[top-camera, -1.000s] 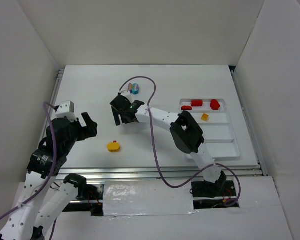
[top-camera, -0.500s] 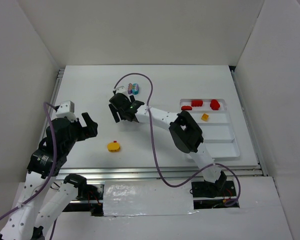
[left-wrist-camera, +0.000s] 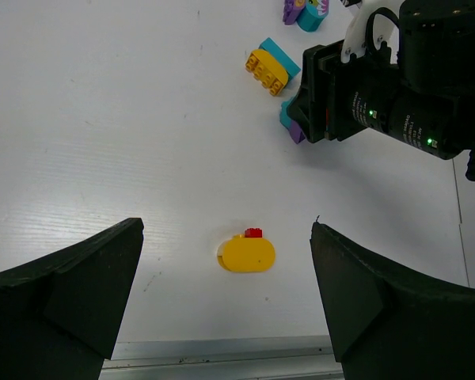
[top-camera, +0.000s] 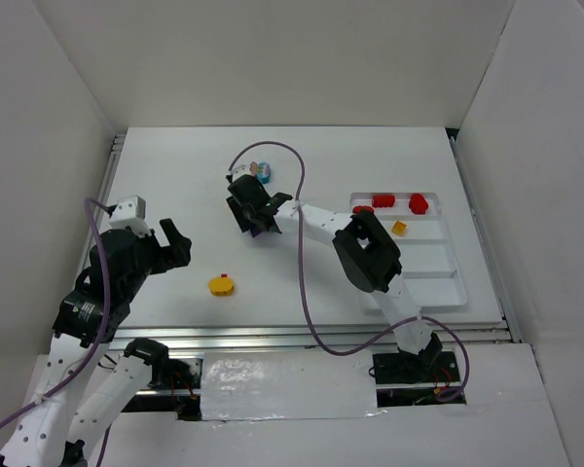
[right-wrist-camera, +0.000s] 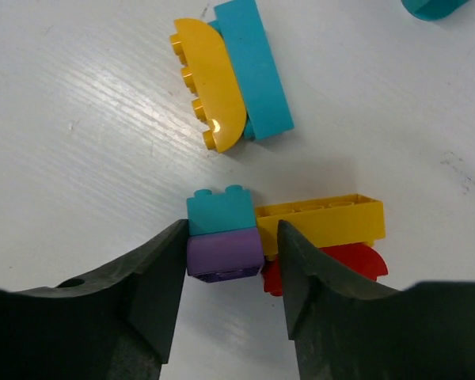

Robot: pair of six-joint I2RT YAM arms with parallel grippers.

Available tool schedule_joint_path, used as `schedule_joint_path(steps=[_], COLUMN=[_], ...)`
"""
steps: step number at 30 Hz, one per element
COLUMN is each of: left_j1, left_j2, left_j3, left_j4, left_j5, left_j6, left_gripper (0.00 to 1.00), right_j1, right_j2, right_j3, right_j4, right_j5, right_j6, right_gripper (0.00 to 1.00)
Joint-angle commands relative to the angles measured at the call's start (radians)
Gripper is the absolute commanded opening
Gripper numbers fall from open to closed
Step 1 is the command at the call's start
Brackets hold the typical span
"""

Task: Sort the legos into containers by color

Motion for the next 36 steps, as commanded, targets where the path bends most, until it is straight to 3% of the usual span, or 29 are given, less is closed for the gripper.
schedule_joint_path(steps=[1, 4, 5, 6, 10, 11, 22, 23, 26, 28, 30, 31, 33, 36], left_j1=[0.005, 0.005, 0.006, 0.006, 0.006, 0.006, 0.009, 0.009, 0.008, 0.008, 0.005, 0.003, -0.012, -0.053], left_j2=[0.006, 0.006, 0.007, 0.006, 0.006, 0.004, 0.007, 0.007, 0.024, 0.045, 0.053, 0.05, 0.029, 0.018], left_j3=[-0.003, -0.002, -0.002, -0.004, -0.002, -0.002, -0.007, -0.012, -0.025, -0.045, -0.111, -0.139, -0.206, -0.217], left_j4=[0.045, 0.044, 0.044, 0.045, 0.045, 0.044, 0.065, 0.079, 0.143, 0.192, 0.345, 0.42, 0.613, 0.65], left_j5=[0.014, 0.012, 0.014, 0.014, 0.012, 0.012, 0.06, 0.089, 0.358, 0.614, 0.795, 0.953, 1.031, 1.03], left_j6=[0.02, 0.02, 0.02, 0.02, 0.018, 0.018, 0.032, 0.039, 0.087, 0.076, 0.0, -0.038, -0.142, -0.152], left_gripper=[1.0, 1.0, 0.99, 1.0, 0.99, 1.0, 0.99, 1.0, 0.99, 1.0, 0.99, 1.0, 0.99, 0.99], right_j1=[0.003, 0.003, 0.002, 0.003, 0.005, 0.005, -0.001, -0.001, -0.029, -0.044, -0.059, -0.064, -0.069, -0.076], right_j2=[-0.067, -0.095, -0.099, -0.108, -0.136, -0.165, -0.522, -0.558, -0.737, -0.808, -0.903, -0.929, -1.012, -1.099], right_j3=[-0.049, -0.083, -0.089, -0.095, -0.117, -0.141, -0.387, -0.434, -0.543, -0.589, -0.646, -0.685, -0.721, -0.788], right_j4=[0.061, 0.088, 0.091, 0.093, 0.096, 0.107, 0.199, 0.206, 0.229, 0.226, 0.223, 0.225, 0.229, 0.242], right_j5=[-0.066, -0.081, -0.08, -0.077, -0.072, -0.074, -0.265, -0.303, -0.475, -0.634, -0.739, -0.83, -0.903, -0.989], right_j6=[-0.016, -0.013, -0.012, -0.01, 0.002, 0.008, 0.1, 0.111, 0.157, 0.183, 0.2, 0.223, 0.254, 0.3], right_gripper=[0.52, 0.45, 0.36, 0.15, 0.09, 0.0, 0.0, 0.0, 0.0, 0.0, 0.0, 0.0, 0.0, 0.0])
